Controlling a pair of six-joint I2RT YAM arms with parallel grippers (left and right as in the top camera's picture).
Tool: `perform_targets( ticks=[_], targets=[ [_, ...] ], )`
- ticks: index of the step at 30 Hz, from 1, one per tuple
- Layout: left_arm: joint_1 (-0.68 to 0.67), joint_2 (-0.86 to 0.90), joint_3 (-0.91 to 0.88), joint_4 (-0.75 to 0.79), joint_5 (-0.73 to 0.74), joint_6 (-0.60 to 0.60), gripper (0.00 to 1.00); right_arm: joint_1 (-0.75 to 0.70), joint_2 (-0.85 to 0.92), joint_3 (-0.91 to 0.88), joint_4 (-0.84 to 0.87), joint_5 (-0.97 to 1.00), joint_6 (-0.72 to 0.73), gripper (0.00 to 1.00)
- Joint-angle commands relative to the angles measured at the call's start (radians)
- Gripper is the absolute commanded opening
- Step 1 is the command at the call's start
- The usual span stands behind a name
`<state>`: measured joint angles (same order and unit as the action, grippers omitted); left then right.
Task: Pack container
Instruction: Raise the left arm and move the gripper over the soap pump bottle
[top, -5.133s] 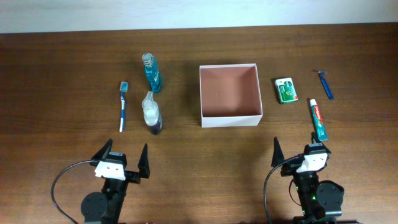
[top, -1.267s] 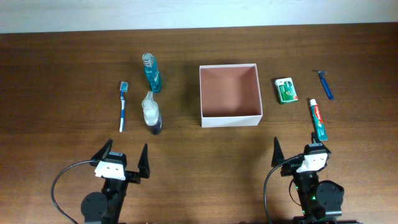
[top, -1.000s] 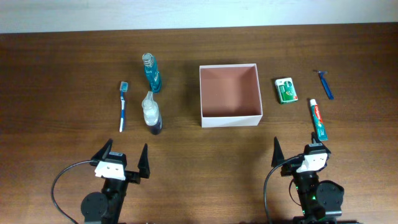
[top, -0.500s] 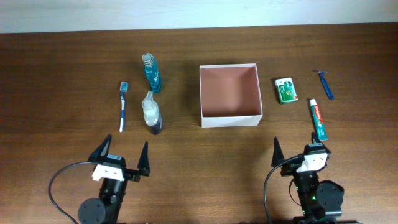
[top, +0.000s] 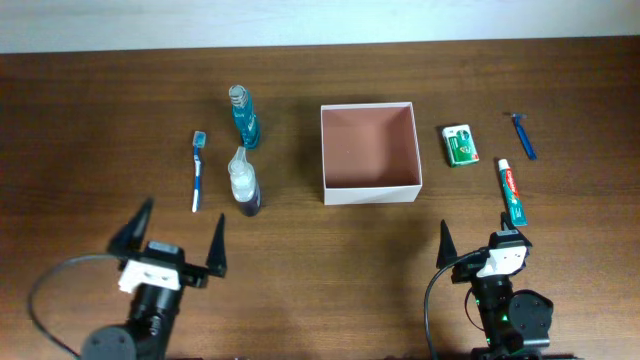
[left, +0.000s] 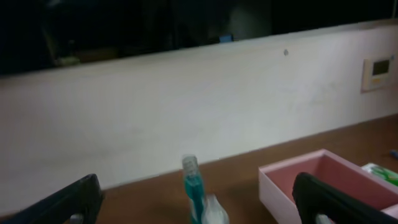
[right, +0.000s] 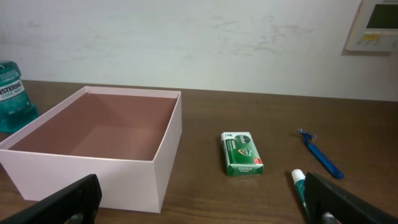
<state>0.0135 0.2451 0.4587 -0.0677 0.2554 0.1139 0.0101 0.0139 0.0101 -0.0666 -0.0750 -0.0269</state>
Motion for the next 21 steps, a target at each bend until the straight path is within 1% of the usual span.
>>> perform_targets(
  ticks=[1,7,9,11,13,15,19,21],
  targets=[
    [0.003,0.131,0.165,-0.048,0.014,0.072,1.00,0.010,-0.011,-0.005,-0.006,0.008,0.000,0.99],
    [0.003,0.431,0.523,-0.177,0.113,0.072,1.00,0.010,-0.011,-0.005,-0.006,0.008,0.000,0.99],
    [0.003,0.543,0.663,-0.258,0.182,0.072,1.00,0.010,-0.010,-0.005,-0.006,0.008,0.001,0.99],
    [0.003,0.664,0.821,-0.377,0.306,0.072,1.00,0.010,-0.010,-0.005,-0.006,0.008,0.001,0.99],
    [0.003,0.766,0.945,-0.471,0.397,0.071,1.00,0.010,-0.010,-0.005,-0.006,0.008,0.001,0.99],
    [0.003,0.836,1.019,-0.513,0.443,0.072,1.00,0.010,-0.011,-0.005,-0.006,0.008,0.000,0.99],
    [0.002,0.944,1.120,-0.568,0.428,0.094,1.00,0.010,-0.011,-0.005,-0.006,0.008,0.000,0.99],
    [0.002,1.003,1.183,-0.633,0.364,0.098,1.00,0.010,-0.011,-0.005,-0.006,0.008,0.000,0.99]
  ],
)
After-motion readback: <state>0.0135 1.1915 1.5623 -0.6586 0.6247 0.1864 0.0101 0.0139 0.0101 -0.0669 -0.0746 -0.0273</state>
